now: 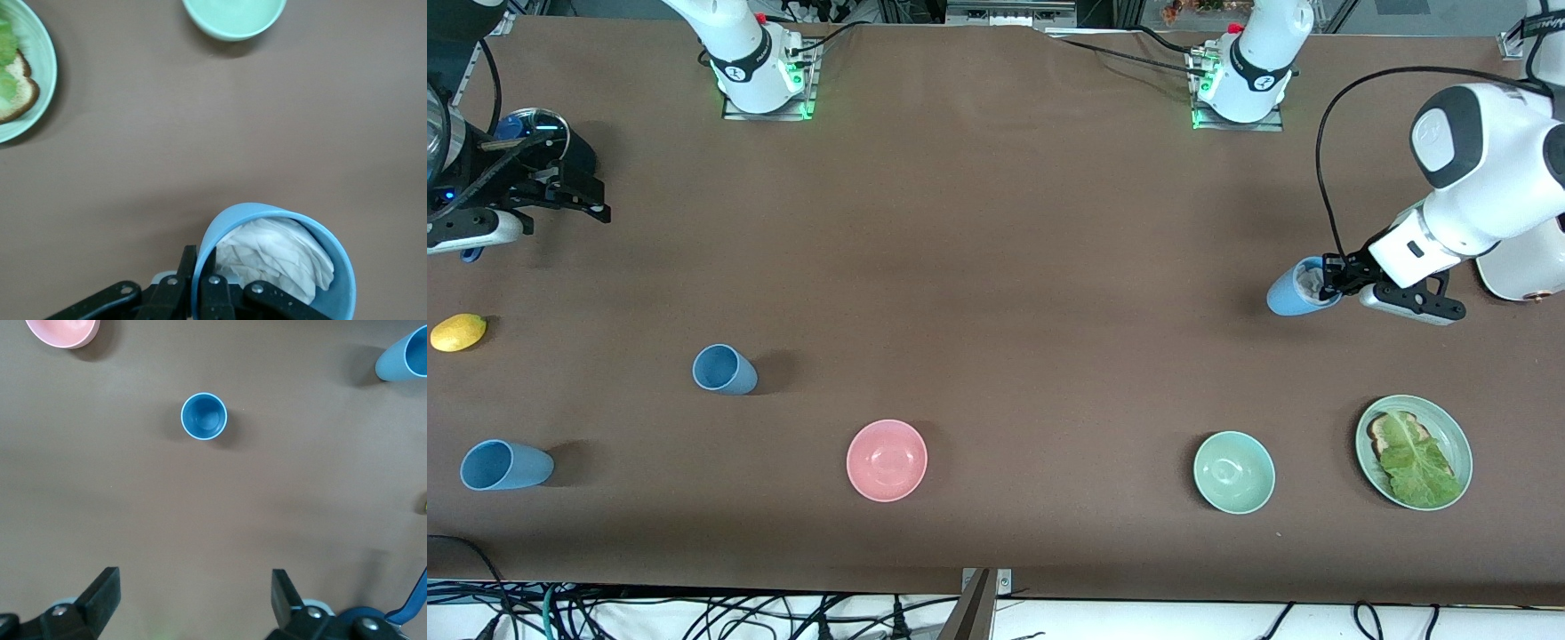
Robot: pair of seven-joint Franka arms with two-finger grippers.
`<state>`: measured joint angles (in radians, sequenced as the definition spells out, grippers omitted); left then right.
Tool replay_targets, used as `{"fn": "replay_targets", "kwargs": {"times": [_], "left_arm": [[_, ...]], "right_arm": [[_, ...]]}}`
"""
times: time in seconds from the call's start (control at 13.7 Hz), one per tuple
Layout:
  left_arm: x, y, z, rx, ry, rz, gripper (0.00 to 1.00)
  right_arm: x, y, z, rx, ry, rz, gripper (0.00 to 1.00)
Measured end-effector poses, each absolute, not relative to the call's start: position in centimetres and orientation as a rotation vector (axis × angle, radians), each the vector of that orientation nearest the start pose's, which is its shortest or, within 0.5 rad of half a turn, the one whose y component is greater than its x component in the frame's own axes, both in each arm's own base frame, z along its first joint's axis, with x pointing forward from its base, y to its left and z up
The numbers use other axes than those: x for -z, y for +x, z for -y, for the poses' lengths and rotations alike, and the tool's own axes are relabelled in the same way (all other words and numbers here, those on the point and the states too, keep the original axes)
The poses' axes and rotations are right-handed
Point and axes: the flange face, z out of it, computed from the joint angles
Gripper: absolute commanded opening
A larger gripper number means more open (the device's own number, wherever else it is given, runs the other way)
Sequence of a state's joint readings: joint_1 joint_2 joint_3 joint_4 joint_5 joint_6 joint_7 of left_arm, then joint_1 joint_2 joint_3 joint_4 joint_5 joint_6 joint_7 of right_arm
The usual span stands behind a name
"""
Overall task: Stack blue cups with both arms
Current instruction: 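Carry the tissue cup with the left gripper toward the table middle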
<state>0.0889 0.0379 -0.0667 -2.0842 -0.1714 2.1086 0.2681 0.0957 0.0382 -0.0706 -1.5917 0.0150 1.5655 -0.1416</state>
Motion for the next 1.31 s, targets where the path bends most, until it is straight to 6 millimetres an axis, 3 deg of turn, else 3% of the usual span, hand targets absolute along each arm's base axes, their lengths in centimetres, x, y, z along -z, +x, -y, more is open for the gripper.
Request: {"fn": "replay_targets", "kwargs": {"times": [0.15, 0.36, 0.88, 1.09, 1.31], "left_arm": [[-43.1, 55.8, 2.6, -0.013, -3.294, -0.188, 0.0], [-45.0, 55.8, 8.3, -0.02, -3.29, -0.07, 0.0], [-47.7, 53.0, 21.6, -0.046, -3.277, 0.265, 0.0], [-47.9, 51.4, 26.4, -0.067, -3.256, 0.397, 0.0], [-47.0, 48.9, 33.4, -0.068, -3.193, 0.52, 0.0]], "right_arm": [[-59.3, 56.3, -1.6, -0.098, -3.114, 0.257, 1.0], [-59.4, 56.3, -1.5, -0.096, -3.114, 0.258, 1.0], [-59.9, 56.3, -1.5, -0.08, -3.114, 0.262, 1.0], [-60.2, 56.2, -1.8, -0.072, -3.114, 0.27, 1.0], [-60.2, 56.2, -1.9, -0.074, -3.113, 0.274, 1.0]]}}
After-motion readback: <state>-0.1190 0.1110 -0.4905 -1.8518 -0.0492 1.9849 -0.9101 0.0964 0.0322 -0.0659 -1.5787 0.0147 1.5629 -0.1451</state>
